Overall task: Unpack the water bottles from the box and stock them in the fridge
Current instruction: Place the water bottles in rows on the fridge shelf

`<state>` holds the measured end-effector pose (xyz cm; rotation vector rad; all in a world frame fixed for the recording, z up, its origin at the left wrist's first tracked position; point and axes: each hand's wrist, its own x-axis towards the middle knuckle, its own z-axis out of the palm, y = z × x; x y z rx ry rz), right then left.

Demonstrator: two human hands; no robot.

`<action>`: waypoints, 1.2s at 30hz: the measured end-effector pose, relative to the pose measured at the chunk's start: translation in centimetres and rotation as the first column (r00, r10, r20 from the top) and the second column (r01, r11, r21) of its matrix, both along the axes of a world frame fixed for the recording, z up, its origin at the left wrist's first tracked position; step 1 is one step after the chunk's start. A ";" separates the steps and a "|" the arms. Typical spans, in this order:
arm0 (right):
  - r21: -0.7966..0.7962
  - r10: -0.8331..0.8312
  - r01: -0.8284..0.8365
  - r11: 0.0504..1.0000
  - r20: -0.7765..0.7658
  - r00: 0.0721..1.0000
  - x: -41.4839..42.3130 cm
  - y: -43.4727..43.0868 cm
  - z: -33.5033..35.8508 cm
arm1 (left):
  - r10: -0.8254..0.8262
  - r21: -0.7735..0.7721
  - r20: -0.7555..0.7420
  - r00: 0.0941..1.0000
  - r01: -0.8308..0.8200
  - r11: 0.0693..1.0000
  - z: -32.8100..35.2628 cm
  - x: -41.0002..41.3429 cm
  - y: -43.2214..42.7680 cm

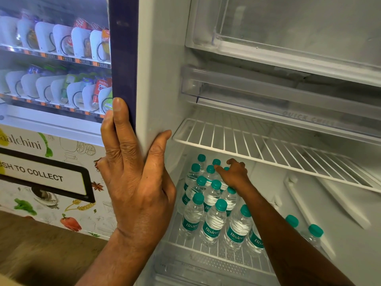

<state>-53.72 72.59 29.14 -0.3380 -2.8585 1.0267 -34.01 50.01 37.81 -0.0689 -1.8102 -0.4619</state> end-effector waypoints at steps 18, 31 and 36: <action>0.333 0.443 -0.372 0.867 -0.168 0.881 3.0 -3.9 1.4 | 0.013 -0.004 0.010 1.000 -0.013 1.000 0.2 0.0 0.1; 0.382 0.464 -0.405 0.830 -0.073 0.883 3.8 -4.8 1.1 | 0.012 -0.005 0.001 1.000 -0.012 1.000 -0.2 -0.2 0.0; 0.374 0.470 -0.407 0.833 -0.090 0.878 3.8 -5.3 1.1 | 0.015 -0.001 0.010 1.000 -0.015 1.000 -0.2 -0.3 0.0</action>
